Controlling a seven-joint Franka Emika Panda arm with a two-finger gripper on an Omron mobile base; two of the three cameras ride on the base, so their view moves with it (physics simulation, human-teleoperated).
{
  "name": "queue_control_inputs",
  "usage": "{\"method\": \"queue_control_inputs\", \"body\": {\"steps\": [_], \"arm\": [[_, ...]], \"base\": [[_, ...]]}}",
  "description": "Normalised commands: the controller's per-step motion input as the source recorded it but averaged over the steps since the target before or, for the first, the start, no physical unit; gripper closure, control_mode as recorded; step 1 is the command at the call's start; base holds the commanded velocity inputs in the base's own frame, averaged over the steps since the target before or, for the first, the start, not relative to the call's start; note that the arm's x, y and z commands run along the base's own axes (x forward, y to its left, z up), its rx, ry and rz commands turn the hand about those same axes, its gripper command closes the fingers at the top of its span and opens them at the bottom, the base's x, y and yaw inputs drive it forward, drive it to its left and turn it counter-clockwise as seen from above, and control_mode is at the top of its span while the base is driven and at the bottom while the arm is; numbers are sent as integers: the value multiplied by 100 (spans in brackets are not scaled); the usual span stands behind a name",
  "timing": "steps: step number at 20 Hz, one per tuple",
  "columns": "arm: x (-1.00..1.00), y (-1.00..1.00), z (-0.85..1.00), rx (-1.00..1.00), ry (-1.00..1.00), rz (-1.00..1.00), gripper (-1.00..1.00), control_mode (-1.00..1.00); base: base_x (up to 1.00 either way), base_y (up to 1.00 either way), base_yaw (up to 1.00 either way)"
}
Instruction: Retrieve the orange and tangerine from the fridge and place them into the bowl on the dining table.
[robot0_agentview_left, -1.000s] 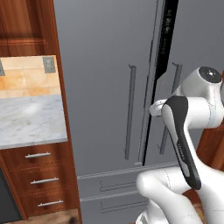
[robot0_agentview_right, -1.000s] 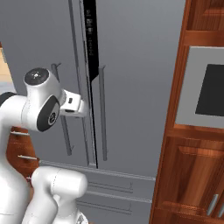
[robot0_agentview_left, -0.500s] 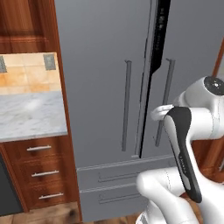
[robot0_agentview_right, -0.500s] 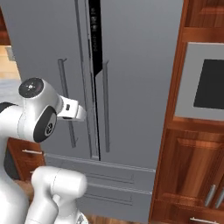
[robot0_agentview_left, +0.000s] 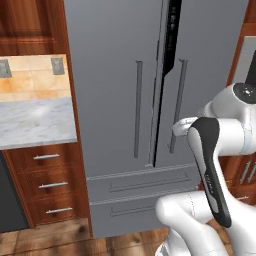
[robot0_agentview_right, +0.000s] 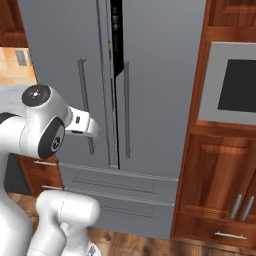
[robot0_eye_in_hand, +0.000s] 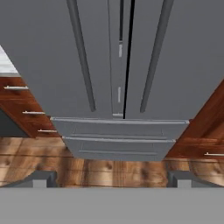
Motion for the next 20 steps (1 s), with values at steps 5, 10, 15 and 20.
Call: {"method": "queue_control_inputs", "body": {"steps": [5, 10, 15, 20], "arm": [[0, 0, 0, 0, 0, 0, -100, 100], [7, -25, 0, 0, -7, 0, -100, -100], [36, -48, 0, 2, -4, 0, -100, -100], [78, -15, 0, 2, 0, 0, -100, -100]], "base": [[-40, -1, 0], [0, -3, 0], [0, 0, 0], [0, 0, 0]]}}
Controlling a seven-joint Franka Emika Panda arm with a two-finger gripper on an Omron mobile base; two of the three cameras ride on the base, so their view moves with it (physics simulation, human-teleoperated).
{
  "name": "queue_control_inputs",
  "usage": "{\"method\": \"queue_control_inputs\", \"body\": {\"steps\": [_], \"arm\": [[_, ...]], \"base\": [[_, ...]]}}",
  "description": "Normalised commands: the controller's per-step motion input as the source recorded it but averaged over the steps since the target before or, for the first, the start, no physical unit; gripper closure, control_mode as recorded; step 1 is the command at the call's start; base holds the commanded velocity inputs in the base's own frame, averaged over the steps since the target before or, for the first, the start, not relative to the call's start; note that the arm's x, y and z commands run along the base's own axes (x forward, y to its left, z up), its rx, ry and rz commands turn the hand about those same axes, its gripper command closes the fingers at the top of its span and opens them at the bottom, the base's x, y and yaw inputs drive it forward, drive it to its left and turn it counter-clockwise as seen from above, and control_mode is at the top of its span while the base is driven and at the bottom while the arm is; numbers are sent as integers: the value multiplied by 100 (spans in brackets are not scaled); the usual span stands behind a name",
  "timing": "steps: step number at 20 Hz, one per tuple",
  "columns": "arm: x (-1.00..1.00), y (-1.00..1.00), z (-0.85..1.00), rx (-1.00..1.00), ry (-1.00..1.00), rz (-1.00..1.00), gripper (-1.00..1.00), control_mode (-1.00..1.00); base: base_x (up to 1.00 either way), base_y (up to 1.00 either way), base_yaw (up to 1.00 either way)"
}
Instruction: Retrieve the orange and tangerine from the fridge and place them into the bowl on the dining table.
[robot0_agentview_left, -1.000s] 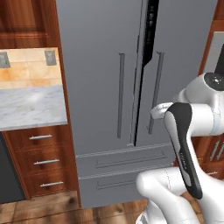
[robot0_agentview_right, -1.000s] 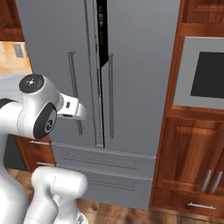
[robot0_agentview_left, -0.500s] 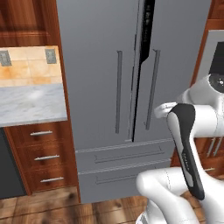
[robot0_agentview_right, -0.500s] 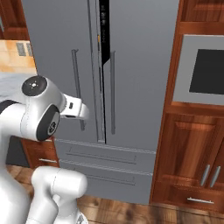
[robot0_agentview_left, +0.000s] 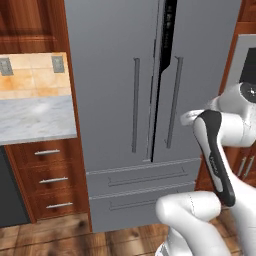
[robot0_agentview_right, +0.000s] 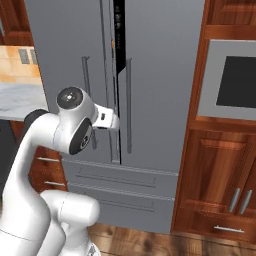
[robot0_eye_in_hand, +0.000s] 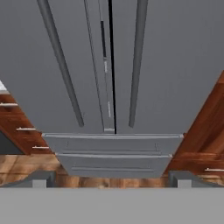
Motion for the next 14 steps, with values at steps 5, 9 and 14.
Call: {"method": "queue_control_inputs", "body": {"steps": [5, 9, 14], "arm": [[92, -15, 0, 2, 0, 0, -100, -100], [66, -20, 0, 0, -9, 0, -100, -100], [58, -21, 0, 0, -14, 0, -100, -100]], "base": [[0, 0, 0], [0, 0, 0], [0, 0, 0]]}}
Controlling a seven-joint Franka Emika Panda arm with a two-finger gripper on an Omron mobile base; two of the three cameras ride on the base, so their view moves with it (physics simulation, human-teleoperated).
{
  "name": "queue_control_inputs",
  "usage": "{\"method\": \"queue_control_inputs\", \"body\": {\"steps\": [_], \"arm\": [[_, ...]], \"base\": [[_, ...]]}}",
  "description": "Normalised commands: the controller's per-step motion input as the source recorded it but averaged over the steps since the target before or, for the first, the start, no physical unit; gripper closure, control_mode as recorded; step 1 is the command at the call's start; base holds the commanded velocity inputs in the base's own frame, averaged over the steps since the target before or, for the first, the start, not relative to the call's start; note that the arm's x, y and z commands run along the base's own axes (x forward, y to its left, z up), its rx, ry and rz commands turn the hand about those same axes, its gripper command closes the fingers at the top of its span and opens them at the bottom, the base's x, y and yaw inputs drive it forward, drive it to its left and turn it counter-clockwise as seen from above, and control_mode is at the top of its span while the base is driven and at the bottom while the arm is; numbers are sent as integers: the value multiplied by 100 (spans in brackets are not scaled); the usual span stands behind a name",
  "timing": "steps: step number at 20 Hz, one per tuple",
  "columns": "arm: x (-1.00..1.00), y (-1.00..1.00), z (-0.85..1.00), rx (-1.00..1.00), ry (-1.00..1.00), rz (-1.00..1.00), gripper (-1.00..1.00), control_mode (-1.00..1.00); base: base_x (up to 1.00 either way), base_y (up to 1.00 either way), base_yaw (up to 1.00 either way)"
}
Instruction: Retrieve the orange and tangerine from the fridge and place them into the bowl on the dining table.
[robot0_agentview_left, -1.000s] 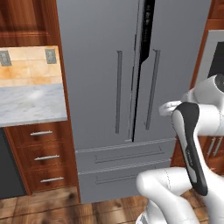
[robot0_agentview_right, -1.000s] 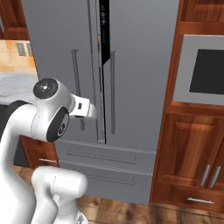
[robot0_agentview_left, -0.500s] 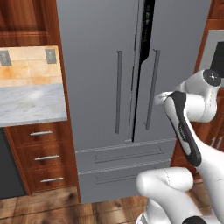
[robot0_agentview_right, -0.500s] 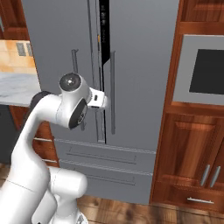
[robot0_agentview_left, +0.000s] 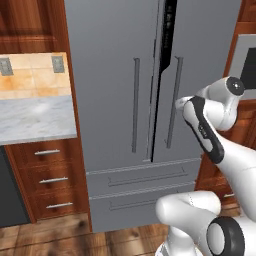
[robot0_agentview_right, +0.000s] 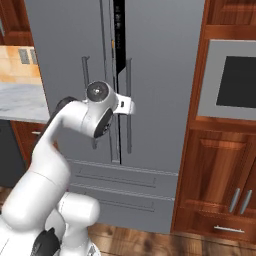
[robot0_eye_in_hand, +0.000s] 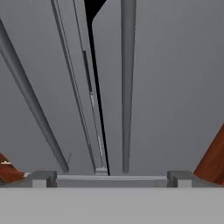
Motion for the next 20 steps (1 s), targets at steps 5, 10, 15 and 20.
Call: {"method": "queue_control_inputs", "body": {"steps": [5, 10, 15, 20], "arm": [[54, -17, 0, 0, -3, 0, -100, -100], [67, -2, 0, 0, 0, 0, -100, -100], [63, -14, 0, 0, 0, 0, -100, -100], [67, -23, 0, 0, 0, 0, -100, -100]], "base": [[0, 0, 0], [0, 0, 0], [0, 0, 0], [0, 0, 0]]}}
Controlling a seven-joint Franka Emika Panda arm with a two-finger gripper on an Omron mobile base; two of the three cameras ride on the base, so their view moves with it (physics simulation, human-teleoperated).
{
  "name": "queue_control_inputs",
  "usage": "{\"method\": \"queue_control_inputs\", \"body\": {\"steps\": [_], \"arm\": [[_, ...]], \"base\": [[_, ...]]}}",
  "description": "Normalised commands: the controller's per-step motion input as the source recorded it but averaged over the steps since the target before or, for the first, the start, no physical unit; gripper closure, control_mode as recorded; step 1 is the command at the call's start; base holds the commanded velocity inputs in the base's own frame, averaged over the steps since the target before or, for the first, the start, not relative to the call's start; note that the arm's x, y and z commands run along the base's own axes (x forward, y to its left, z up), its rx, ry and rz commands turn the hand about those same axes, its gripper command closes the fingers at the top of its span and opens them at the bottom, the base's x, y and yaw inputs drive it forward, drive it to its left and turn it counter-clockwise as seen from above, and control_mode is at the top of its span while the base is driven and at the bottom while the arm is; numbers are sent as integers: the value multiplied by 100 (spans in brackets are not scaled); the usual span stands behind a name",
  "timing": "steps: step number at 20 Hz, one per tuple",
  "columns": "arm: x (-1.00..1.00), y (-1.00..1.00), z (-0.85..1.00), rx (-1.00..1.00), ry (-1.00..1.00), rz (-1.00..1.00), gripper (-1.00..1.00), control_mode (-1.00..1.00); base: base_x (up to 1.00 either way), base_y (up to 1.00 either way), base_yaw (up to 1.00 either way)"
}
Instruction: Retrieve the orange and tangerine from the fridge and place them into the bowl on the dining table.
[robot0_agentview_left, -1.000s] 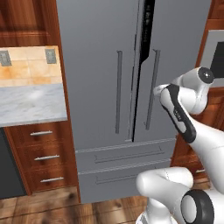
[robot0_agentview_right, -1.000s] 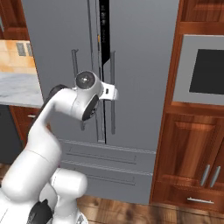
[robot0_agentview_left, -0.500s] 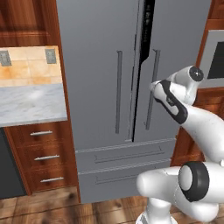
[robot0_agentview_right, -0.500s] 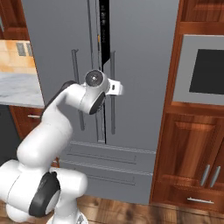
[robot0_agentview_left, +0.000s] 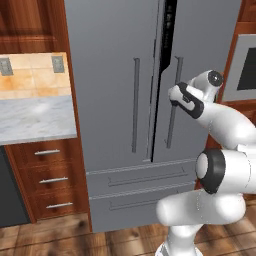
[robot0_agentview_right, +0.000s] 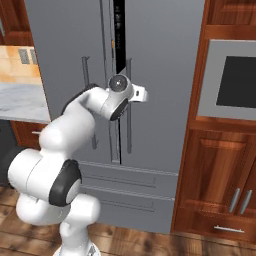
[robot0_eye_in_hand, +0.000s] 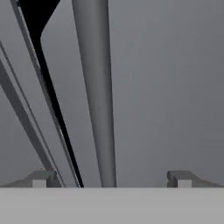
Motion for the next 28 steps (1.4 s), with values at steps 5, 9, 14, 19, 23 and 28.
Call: {"method": "queue_control_inputs", "body": {"steps": [5, 9, 14, 19, 23, 28], "arm": [[65, -5, 0, 0, -3, 0, -100, -100], [58, 0, -4, 0, -8, 0, -100, -100], [39, 0, -22, -1, -27, 0, -100, -100], [39, 0, -8, 0, -13, 0, 100, -100], [21, -5, 0, 0, 2, 0, 100, -100], [-28, -18, 10, 0, 11, 0, 100, -100]], "base": [[0, 0, 0], [0, 0, 0], [0, 0, 0], [0, 0, 0], [0, 0, 0], [0, 0, 0]]}}
